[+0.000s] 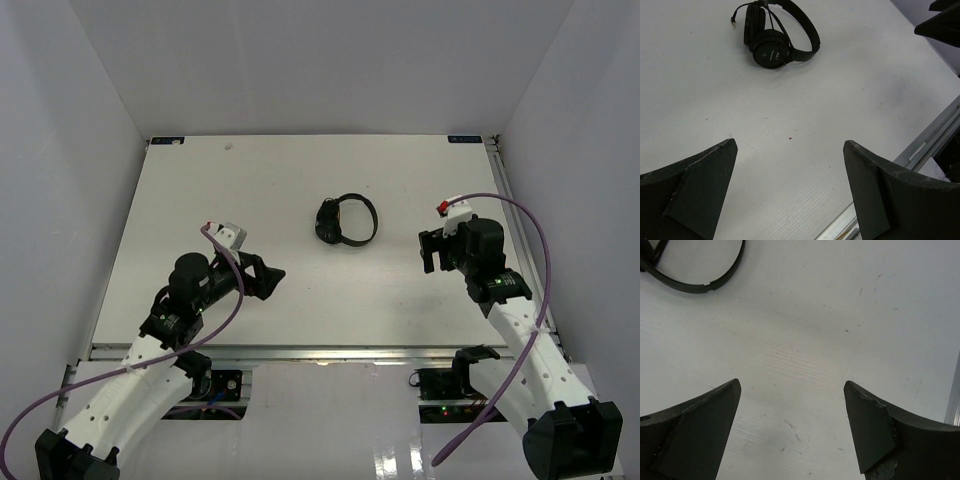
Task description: Wrap the headphones
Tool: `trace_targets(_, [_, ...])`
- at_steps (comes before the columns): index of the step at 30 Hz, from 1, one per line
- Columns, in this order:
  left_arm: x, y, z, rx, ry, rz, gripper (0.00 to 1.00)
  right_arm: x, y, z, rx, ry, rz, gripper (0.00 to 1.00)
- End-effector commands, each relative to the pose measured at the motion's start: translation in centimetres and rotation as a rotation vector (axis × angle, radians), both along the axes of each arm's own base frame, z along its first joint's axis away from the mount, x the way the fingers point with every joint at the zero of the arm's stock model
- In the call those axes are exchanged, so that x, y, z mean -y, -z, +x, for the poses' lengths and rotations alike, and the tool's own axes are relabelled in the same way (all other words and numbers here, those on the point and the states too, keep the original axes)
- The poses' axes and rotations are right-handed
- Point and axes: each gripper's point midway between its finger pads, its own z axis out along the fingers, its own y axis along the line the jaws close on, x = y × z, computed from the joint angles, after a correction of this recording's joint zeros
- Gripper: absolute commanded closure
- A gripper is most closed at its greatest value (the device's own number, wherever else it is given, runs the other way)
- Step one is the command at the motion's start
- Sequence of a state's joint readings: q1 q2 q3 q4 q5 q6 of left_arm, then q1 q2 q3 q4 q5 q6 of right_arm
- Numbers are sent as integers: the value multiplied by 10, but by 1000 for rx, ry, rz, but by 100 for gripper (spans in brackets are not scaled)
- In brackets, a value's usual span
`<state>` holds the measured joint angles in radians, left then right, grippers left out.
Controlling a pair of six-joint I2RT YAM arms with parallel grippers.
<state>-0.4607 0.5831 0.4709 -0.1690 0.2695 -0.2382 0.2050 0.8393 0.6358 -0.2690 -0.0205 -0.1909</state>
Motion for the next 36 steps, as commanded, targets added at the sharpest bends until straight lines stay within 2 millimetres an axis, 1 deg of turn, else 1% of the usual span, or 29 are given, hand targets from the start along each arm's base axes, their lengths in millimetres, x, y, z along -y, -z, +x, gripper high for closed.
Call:
trace_targets(1, [1, -19, -2, 29, 3, -25, 2, 15, 0, 1, 13, 62, -14, 10])
trace_targets(7, [-1, -24, -4, 50, -7, -34, 2, 19, -7, 4, 18, 79, -14, 10])
trace_targets(18, [2, -21, -4, 38, 6, -30, 2, 22, -7, 4, 17, 65, -38, 10])
trace_targets(20, [2, -21, -4, 36, 10, -29, 2, 17, -10, 3, 18, 40, -25, 10])
trace_targets(33, [5, -19, -5, 27, 25, -27, 2, 16, -14, 6, 28, 33, -18, 10])
trace_targets(36, [5, -18, -5, 24, 30, -27, 2, 13, -19, 7, 38, 27, -4, 10])
